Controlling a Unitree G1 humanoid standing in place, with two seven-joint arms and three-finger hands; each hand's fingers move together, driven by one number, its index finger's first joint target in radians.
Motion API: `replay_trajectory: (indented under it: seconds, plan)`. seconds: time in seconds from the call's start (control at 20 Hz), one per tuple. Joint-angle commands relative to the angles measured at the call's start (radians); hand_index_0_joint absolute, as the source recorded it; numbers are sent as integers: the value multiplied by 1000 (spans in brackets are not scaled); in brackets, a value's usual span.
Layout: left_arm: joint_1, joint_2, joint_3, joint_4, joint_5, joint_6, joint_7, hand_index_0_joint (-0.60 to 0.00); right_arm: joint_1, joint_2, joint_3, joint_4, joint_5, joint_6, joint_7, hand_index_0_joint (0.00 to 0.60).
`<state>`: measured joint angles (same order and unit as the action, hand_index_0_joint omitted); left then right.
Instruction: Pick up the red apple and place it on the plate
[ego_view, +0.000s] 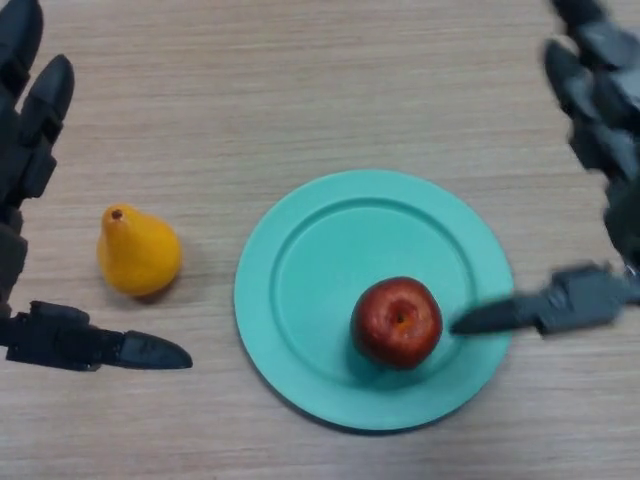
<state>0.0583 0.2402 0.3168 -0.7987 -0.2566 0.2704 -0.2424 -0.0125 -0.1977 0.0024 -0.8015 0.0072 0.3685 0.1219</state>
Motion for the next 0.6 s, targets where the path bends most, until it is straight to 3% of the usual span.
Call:
replay_trajectory:
  seconds: [0.05, 0.25, 0.6]
  plan:
    - [-24, 32, 13, -51, 3, -95, 21, 0, 65, -17, -14, -68, 53, -131, 3, 0]
    - [-35, 34, -18, -35, 6, -90, 28, 0, 135, -10, 14, -144, 65, -94, -22, 0]
    - [-41, 23, -71, -17, 52, -103, 46, 0, 104, -20, -82, -175, 101, -43, 21, 0]
